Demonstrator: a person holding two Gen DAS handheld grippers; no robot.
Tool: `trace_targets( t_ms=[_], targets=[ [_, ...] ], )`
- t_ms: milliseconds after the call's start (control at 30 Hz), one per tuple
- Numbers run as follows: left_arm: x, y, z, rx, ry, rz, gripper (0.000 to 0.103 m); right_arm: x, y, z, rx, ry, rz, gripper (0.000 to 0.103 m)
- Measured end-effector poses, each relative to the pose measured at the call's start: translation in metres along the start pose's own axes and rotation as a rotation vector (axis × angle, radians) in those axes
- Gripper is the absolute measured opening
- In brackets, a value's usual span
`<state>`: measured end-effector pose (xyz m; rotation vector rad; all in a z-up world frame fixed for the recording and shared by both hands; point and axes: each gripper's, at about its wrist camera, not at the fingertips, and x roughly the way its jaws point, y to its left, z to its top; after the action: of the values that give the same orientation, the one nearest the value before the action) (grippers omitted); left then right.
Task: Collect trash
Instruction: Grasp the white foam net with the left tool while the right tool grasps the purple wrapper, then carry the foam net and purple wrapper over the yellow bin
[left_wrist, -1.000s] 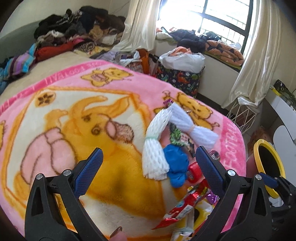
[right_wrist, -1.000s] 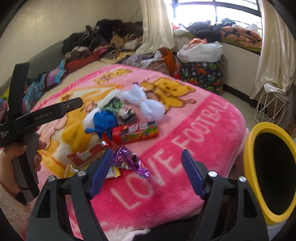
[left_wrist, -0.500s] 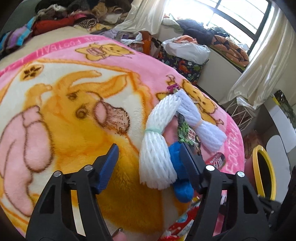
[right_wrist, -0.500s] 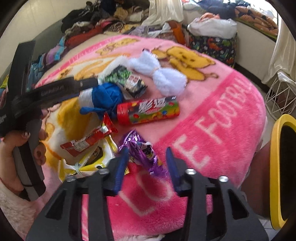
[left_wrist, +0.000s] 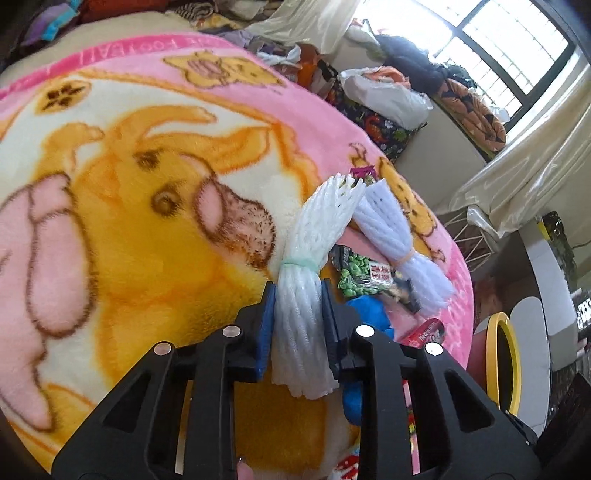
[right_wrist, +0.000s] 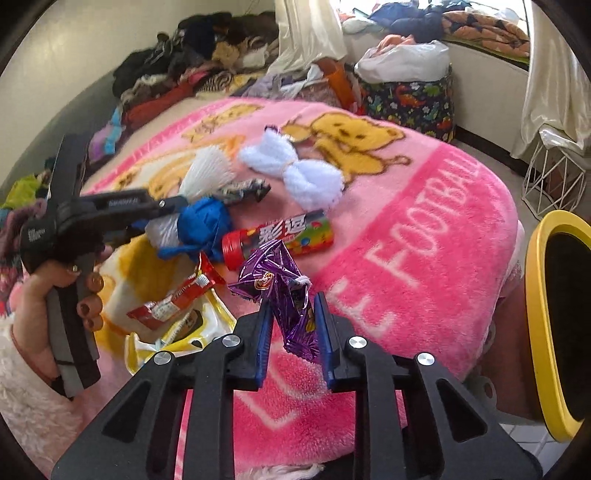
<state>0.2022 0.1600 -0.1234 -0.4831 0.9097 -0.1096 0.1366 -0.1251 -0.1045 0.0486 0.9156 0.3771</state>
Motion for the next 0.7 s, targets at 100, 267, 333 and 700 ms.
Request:
trace_targets(
  t_ms=[100, 267, 333, 700],
  targets=[
    [-0.013, -0.002, -0.002, 0.018, -0.037, 0.016, 0.017, -0.007, 0.000, 0.000, 0.001, -0.021, -0.001, 0.021],
    [-0.041, -0.008, -0.005, 0.033, -0.110, 0.006, 0.017, -0.021, 0.003, -0.001, -0.011, -0.070, -0.008, 0.021],
    [-0.051, -0.012, -0.007, 0.029, -0.126, -0.016, 0.017, -0.029, 0.002, -0.001, -0.012, -0.088, -0.015, 0.021],
    [-0.080, -0.056, -0.015, 0.127, -0.186, -0.039, 0.017, -0.074, -0.002, 0.005, -0.020, -0.200, -0.025, 0.021]
  ],
)
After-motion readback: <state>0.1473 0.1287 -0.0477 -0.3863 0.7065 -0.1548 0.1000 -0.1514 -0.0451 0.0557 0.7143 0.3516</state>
